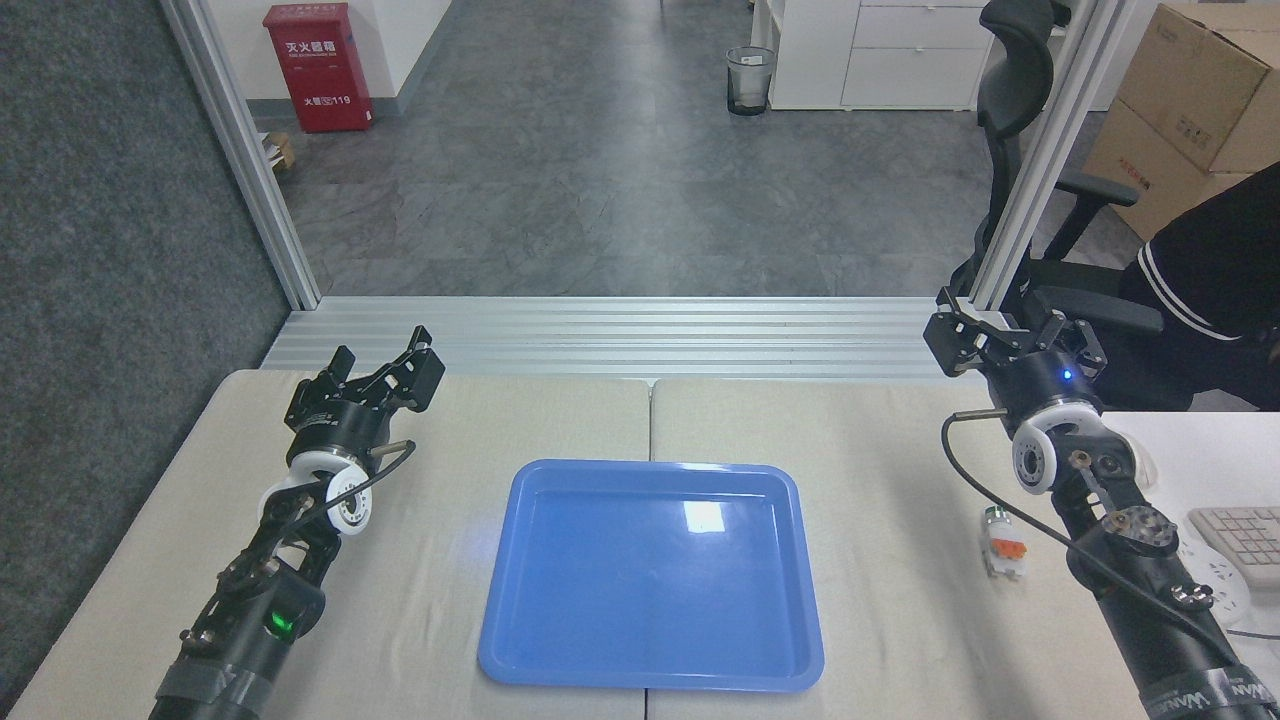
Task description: Pick up switch part and place in tray
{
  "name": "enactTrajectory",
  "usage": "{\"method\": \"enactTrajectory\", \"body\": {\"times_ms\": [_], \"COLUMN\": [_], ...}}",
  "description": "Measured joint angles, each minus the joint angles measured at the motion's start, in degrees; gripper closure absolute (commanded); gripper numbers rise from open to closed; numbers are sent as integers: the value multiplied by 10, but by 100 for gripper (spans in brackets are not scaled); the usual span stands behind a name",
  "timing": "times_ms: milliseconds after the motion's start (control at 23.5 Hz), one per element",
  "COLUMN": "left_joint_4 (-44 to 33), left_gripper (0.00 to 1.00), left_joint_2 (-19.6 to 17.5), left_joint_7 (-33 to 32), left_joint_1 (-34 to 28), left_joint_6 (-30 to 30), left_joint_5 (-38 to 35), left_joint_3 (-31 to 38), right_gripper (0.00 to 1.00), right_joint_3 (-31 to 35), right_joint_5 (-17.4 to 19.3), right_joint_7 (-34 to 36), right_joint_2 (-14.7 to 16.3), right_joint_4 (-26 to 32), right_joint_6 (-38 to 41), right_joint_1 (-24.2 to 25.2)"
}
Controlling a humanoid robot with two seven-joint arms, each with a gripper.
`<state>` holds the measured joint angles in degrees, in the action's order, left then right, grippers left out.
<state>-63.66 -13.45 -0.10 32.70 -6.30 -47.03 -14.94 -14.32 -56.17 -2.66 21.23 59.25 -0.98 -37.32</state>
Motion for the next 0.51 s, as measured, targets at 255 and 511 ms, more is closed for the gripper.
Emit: {"method": "enactTrajectory", "body": {"times_ms": [255,511], "left_joint_4": [0,0], "left_gripper": [0,0], "left_joint_2": [0,0], "left_joint_7": [0,0], "left_joint_1": [0,0], "left_joint_6": [0,-1], "left_joint_5": [0,0], "left_joint_3": [0,0], "right_gripper": [4,4], "right_joint_3": [-2,-4], "right_joint_5": [0,-1], "right_joint_7": [0,0], "right_joint_2": [-1,-1], "right_joint_4": [1,1], "right_joint_6": [1,1], "right_joint_1": [0,2]}}
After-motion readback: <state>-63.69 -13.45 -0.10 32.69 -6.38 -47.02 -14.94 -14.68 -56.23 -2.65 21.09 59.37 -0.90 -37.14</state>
